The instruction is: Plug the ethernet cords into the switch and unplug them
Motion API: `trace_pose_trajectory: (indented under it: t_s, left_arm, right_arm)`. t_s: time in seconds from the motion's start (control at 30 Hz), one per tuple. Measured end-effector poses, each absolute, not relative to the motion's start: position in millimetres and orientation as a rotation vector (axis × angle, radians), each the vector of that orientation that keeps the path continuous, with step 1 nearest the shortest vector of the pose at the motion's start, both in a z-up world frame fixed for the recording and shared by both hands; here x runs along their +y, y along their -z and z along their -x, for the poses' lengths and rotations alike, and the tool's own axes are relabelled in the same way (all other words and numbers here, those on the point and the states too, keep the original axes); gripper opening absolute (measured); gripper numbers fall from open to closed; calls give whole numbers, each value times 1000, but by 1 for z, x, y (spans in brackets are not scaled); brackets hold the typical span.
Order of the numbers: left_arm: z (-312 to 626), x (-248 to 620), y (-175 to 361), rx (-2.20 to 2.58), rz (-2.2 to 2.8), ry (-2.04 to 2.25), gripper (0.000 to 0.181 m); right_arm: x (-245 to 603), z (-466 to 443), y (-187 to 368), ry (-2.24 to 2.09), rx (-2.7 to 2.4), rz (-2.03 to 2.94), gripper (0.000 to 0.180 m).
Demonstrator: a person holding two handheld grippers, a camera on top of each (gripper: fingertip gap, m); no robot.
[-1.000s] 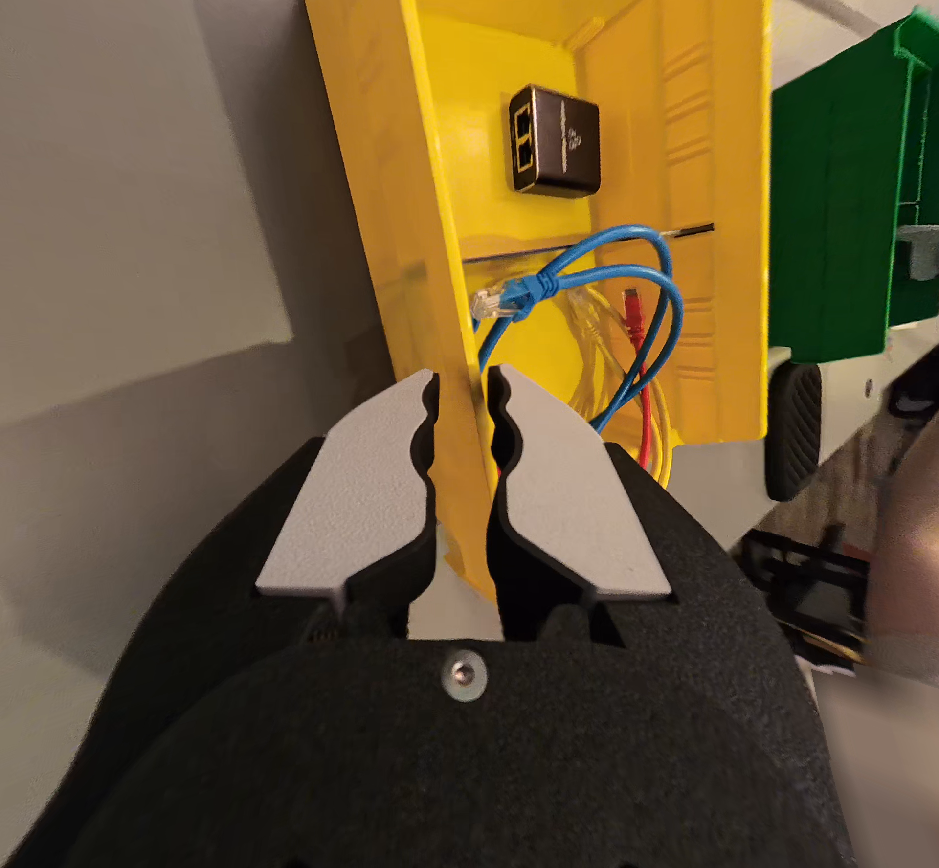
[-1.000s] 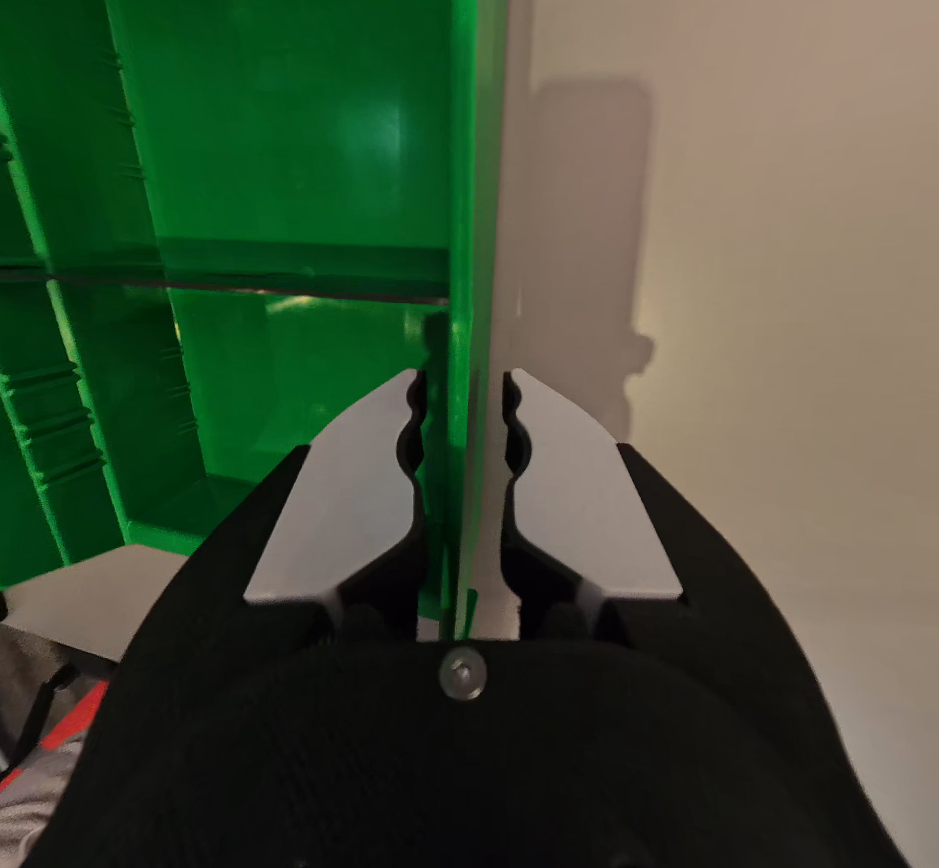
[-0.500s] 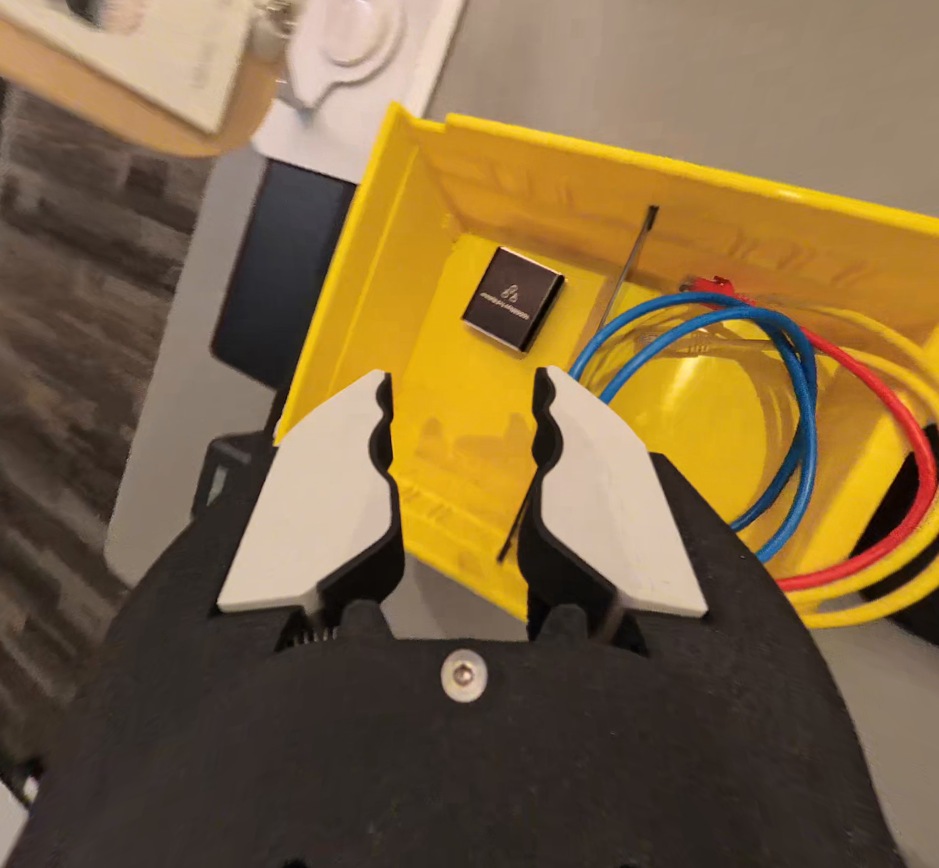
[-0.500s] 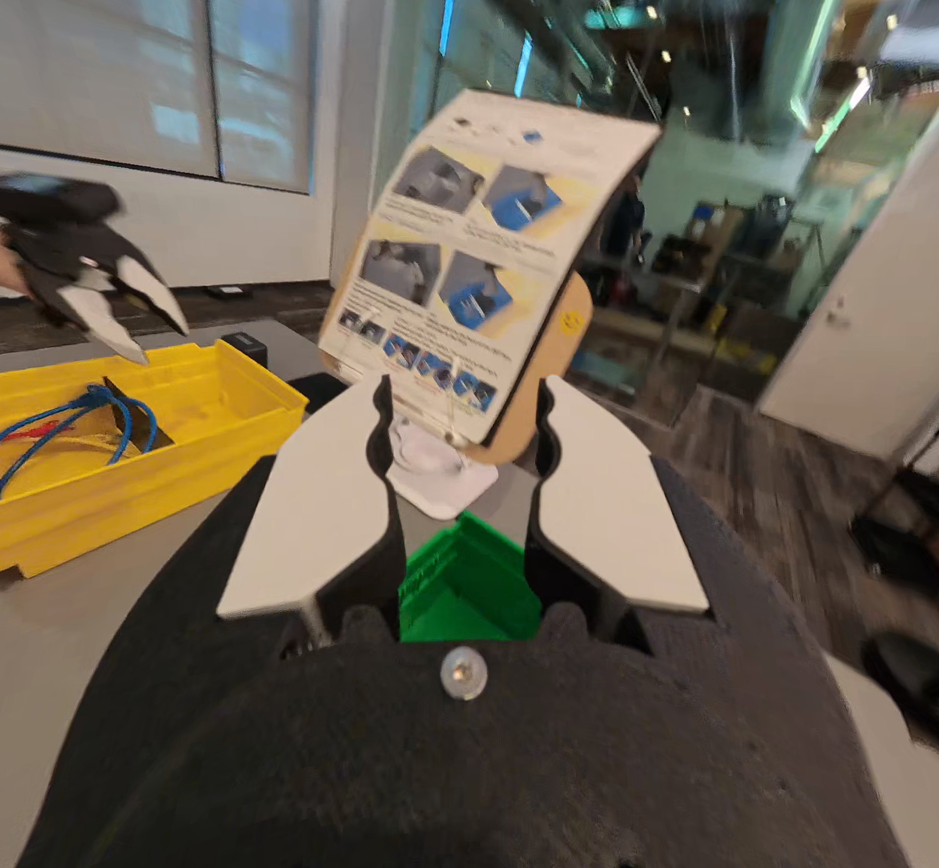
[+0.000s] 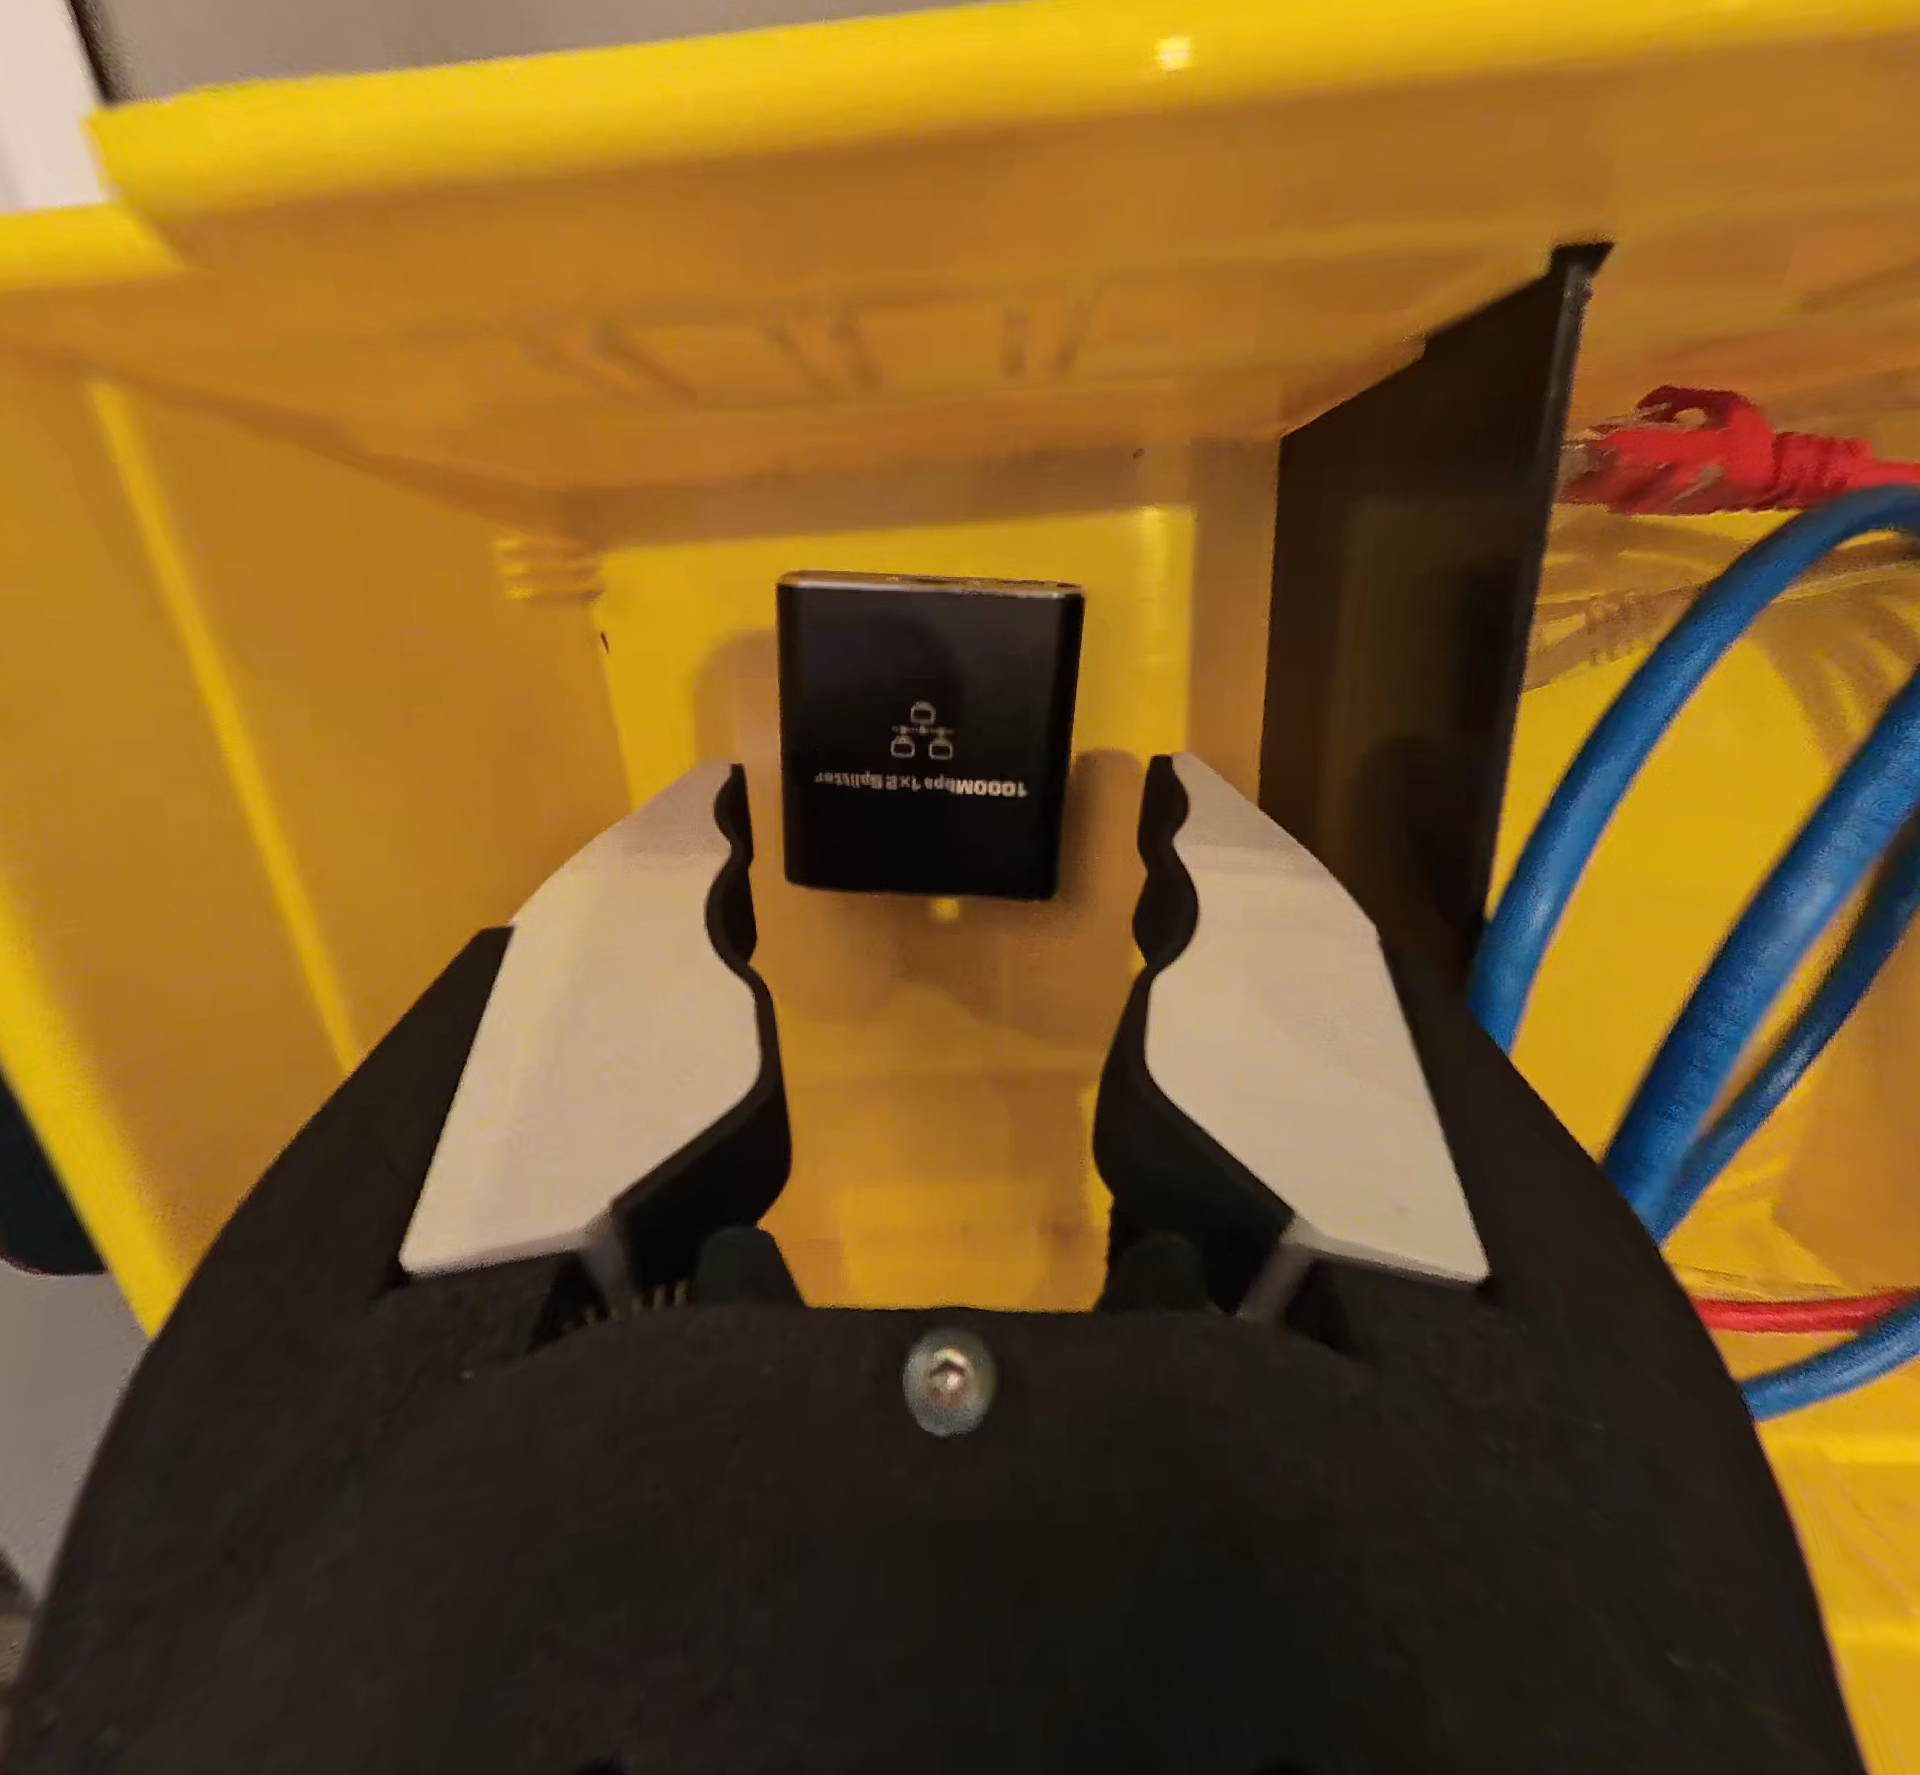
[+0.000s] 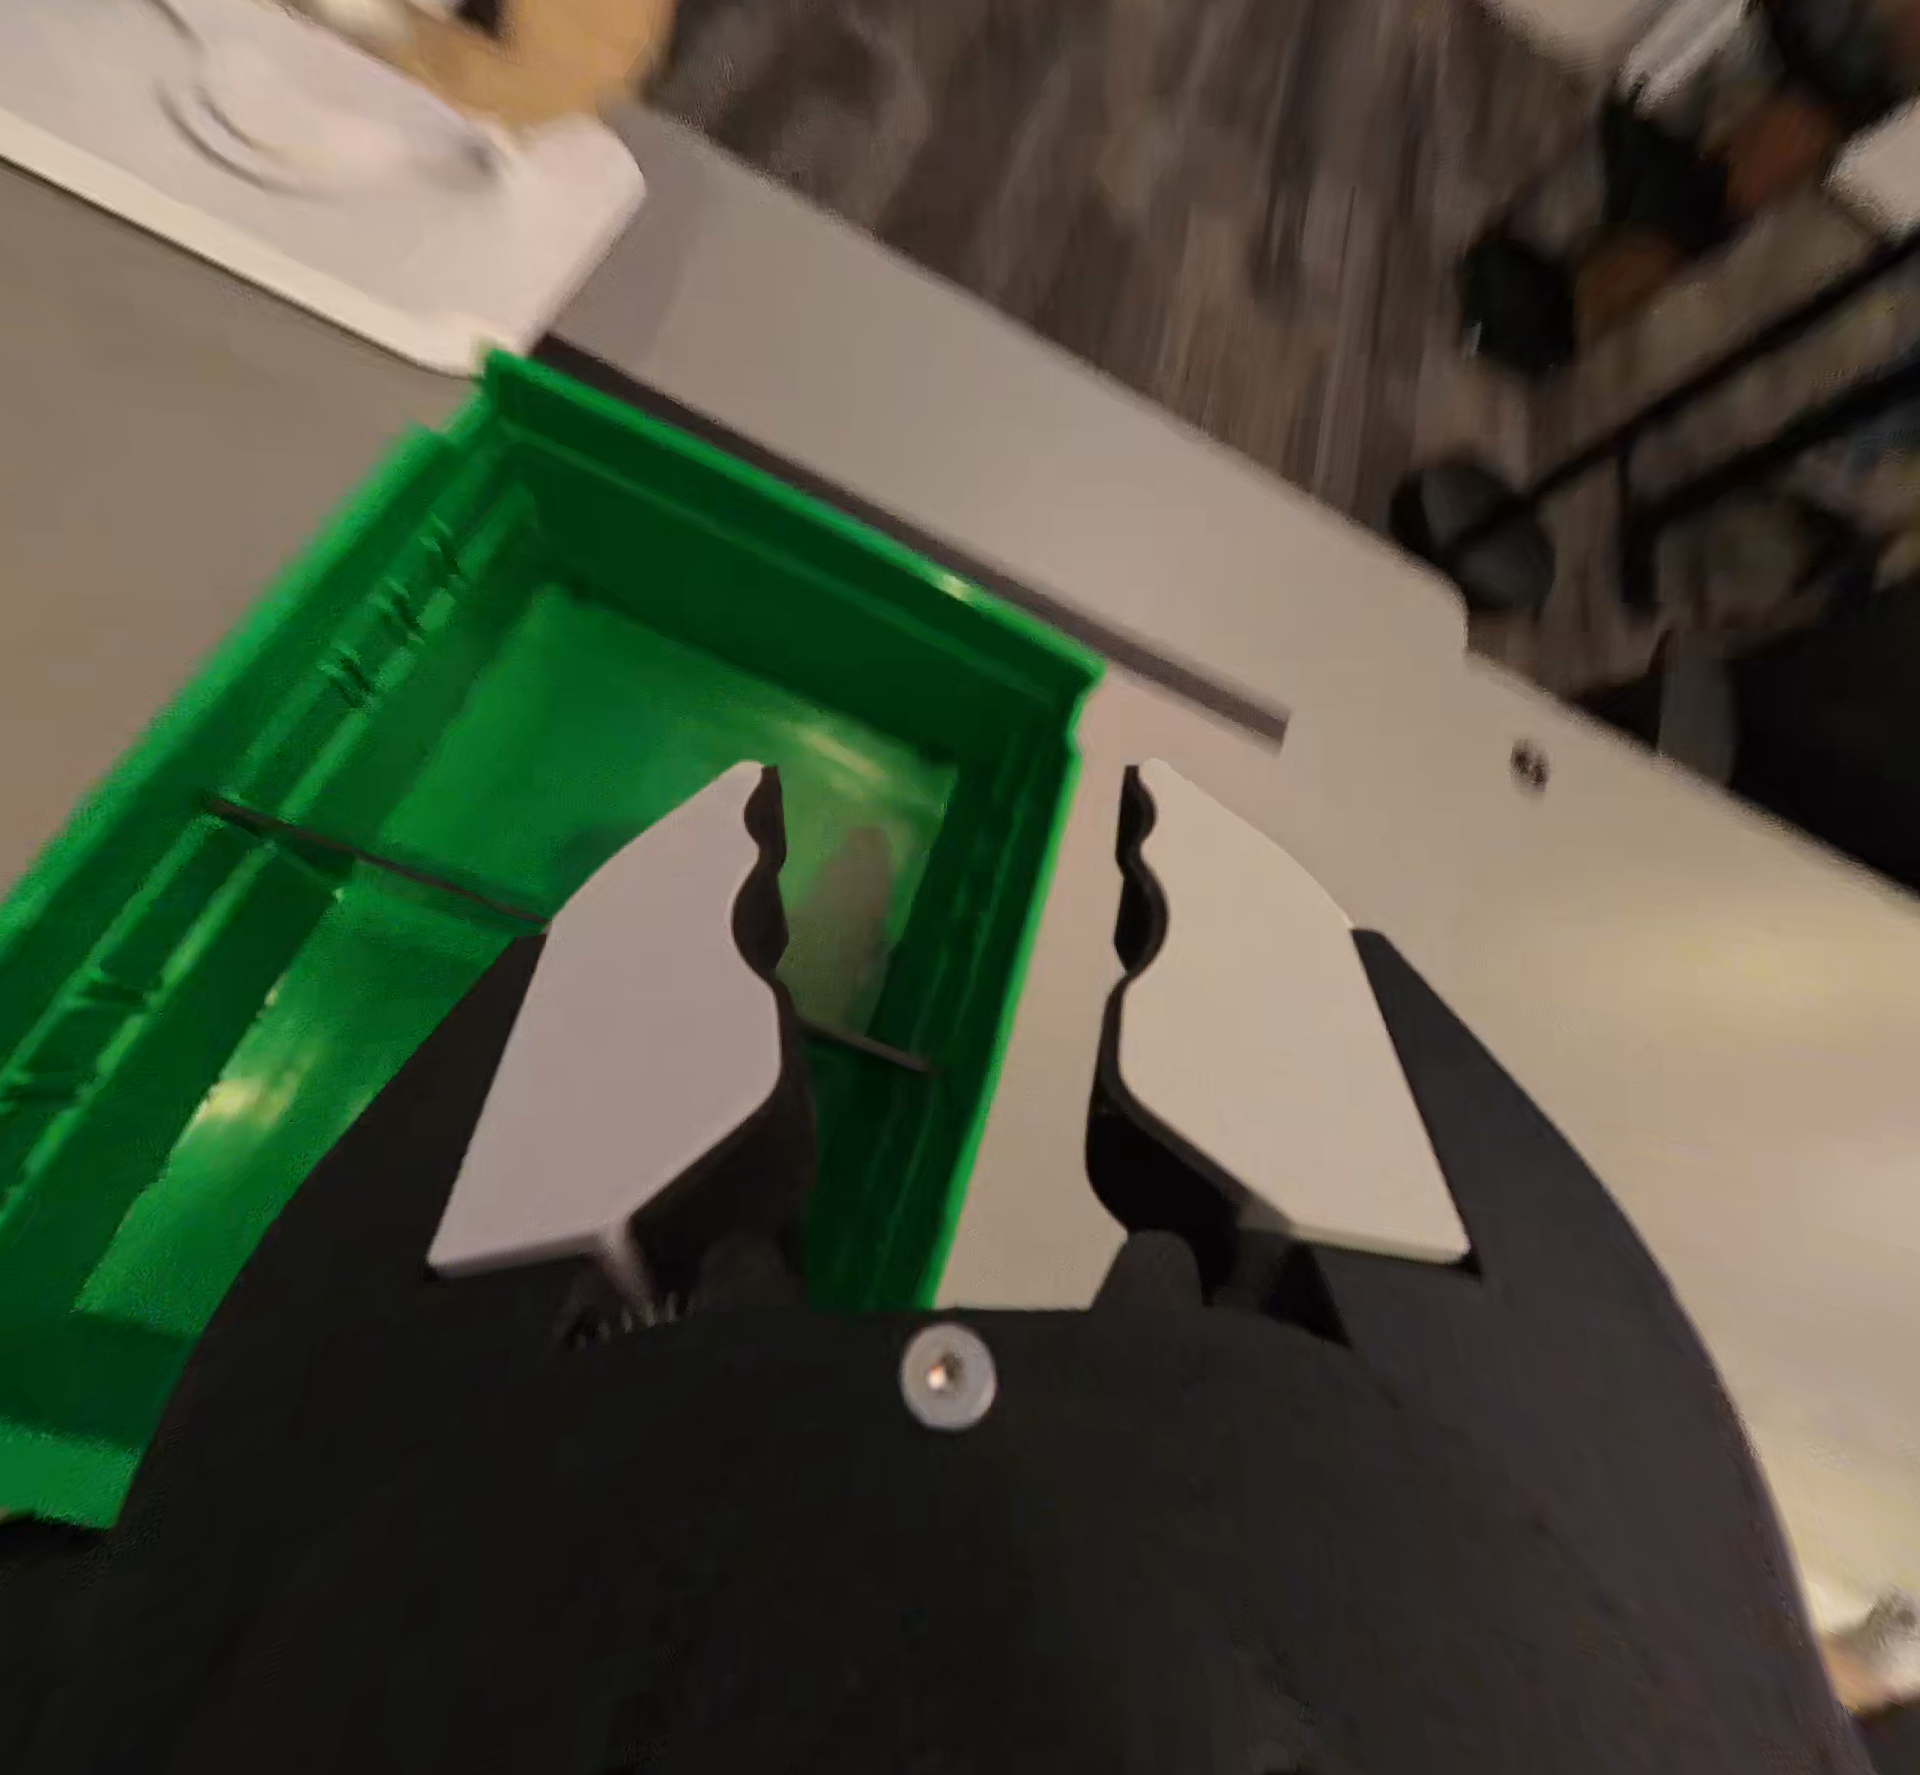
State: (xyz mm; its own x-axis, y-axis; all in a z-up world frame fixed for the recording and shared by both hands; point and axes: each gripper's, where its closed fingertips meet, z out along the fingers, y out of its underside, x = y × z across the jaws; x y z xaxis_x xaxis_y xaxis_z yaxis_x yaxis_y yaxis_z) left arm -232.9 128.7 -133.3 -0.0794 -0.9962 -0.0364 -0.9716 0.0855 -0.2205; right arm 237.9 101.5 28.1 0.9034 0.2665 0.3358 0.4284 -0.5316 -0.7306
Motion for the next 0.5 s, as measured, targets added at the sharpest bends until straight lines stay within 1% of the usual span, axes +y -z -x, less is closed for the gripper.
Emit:
trace_pose_trajectory:
  t_s: [0.03, 0.13, 0.2, 0.23, 0.4, 0.5]
  left_arm:
    - [232, 130, 137, 2201, 1980, 178, 72]
    - [233, 134, 150, 2221, 2018, 135, 74]
    - [232, 134, 153, 2209, 2065, 177, 63]
    - [232, 136, 153, 2193, 2076, 173, 60]
    - [247, 137, 150, 2148, 2108, 129, 60]
    - [258, 137, 133, 2067, 2143, 104, 60]
  right_arm:
    - [100, -251, -16, 206, -442, 2227, 63]
    - [95, -277, 4, 129, -296, 2332, 64]
    - [93, -288, 14, 106, -258, 2362, 63]
    - [92, -292, 19, 96, -252, 2379, 62]
    - [85, -303, 44, 27, -237, 2466, 58]
    - [84, -314, 55, 15, -194, 2500, 56]
